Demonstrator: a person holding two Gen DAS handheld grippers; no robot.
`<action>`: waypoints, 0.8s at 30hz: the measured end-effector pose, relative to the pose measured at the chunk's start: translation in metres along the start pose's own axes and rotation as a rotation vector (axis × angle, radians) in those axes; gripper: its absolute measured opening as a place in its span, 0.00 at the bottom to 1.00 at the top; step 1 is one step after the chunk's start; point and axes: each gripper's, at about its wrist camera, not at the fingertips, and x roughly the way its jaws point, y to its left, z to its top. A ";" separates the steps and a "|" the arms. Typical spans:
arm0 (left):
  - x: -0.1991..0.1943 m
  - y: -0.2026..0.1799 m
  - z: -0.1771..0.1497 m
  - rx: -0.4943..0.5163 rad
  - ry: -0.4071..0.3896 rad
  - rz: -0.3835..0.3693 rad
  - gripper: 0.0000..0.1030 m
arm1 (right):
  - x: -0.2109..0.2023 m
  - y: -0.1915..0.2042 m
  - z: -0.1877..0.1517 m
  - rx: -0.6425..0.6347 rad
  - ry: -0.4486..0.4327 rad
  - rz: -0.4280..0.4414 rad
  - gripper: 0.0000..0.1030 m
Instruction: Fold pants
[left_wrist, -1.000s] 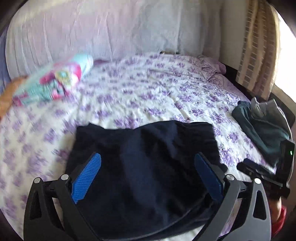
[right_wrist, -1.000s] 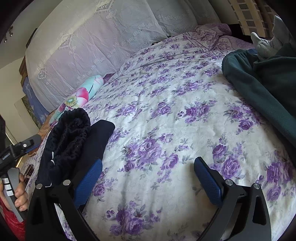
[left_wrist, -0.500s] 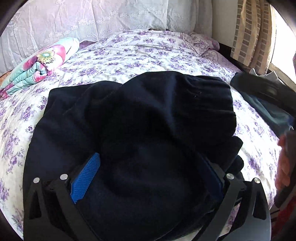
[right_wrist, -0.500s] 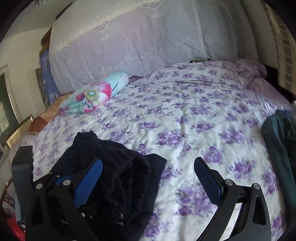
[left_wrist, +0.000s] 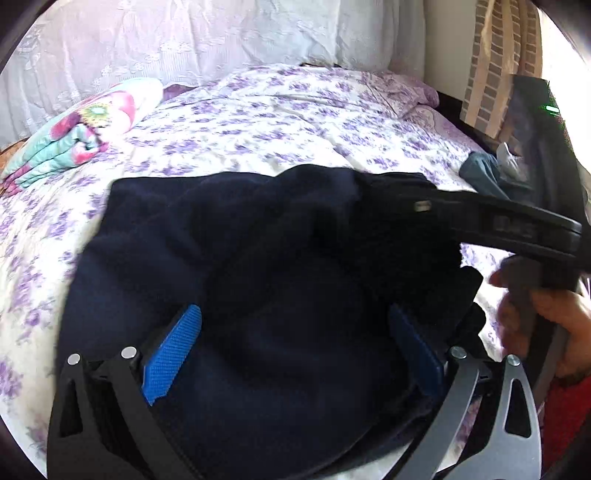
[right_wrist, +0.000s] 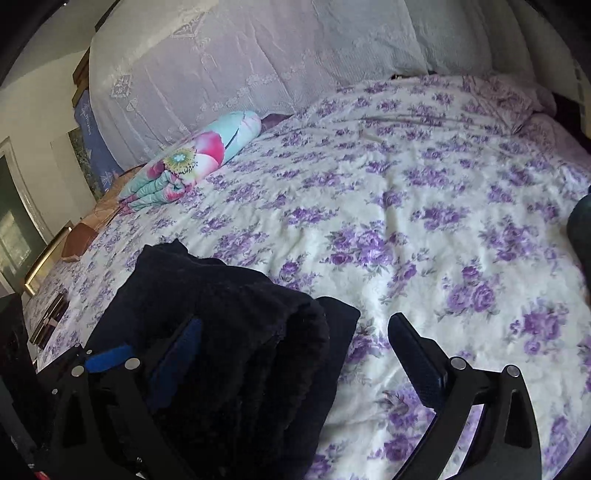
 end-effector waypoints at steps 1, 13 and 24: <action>-0.005 0.002 0.000 0.008 -0.012 0.021 0.95 | -0.011 0.006 0.000 -0.022 -0.032 -0.016 0.97; 0.000 0.064 -0.007 -0.071 -0.011 0.174 0.96 | 0.005 -0.012 -0.034 0.012 0.053 0.010 0.97; -0.003 0.063 -0.007 -0.068 -0.019 0.186 0.96 | -0.049 0.045 -0.011 -0.178 -0.205 -0.128 0.97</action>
